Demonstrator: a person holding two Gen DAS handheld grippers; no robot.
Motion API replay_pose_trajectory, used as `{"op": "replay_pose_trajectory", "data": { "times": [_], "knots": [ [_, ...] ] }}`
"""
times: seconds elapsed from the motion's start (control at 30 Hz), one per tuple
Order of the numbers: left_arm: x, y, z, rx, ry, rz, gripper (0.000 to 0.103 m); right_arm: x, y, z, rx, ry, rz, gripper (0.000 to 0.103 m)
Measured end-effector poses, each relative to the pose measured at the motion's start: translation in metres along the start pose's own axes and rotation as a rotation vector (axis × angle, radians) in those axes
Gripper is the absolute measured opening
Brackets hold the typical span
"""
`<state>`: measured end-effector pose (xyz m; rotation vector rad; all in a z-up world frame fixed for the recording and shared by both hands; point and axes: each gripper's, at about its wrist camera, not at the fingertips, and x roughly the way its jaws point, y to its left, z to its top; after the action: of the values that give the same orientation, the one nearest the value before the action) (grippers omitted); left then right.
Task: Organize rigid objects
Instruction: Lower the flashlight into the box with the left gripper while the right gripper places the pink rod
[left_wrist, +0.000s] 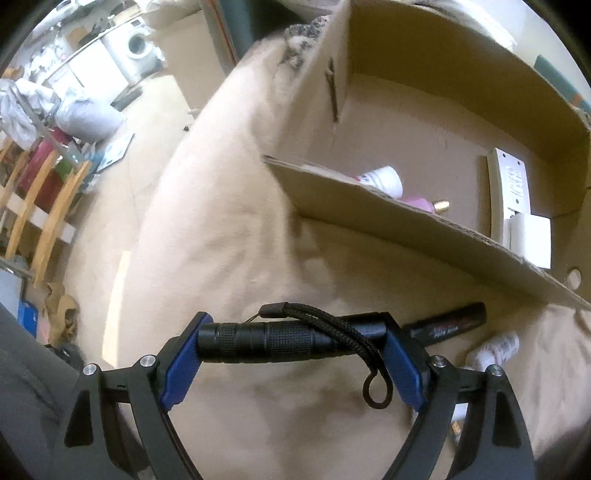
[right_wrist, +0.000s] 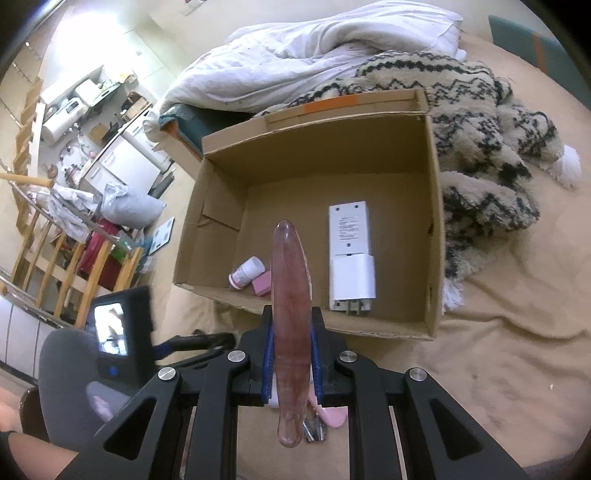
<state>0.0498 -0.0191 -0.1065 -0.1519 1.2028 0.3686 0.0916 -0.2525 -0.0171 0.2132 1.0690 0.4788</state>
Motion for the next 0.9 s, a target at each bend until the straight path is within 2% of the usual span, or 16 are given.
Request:
{"op": "replay_pose_trajectory", "data": {
  "times": [0.2, 0.33, 0.5, 0.73, 0.9],
  "knots": [
    [-0.035, 0.022, 0.003, 0.035, -0.064, -0.012, 0.086, -0.002, -0.003, -0.002, 0.008, -0.005, -0.017, 0.017],
    [-0.074, 0.017, 0.014, 0.060, -0.157, -0.019, 0.086, -0.005, -0.005, 0.000, 0.011, -0.017, -0.022, 0.017],
    [-0.104, 0.021, 0.035, 0.096, -0.270, -0.032, 0.086, -0.010, -0.003, 0.009, -0.009, -0.051, -0.022, 0.017],
    [-0.145, 0.007, 0.085, 0.172, -0.419, -0.119, 0.086, -0.018, -0.001, 0.034, -0.052, -0.115, -0.029, 0.017],
    [-0.151, -0.005, 0.124, 0.161, -0.414, -0.250, 0.086, -0.015, -0.007, 0.063, -0.045, -0.149, -0.027, 0.017]
  ]
}}
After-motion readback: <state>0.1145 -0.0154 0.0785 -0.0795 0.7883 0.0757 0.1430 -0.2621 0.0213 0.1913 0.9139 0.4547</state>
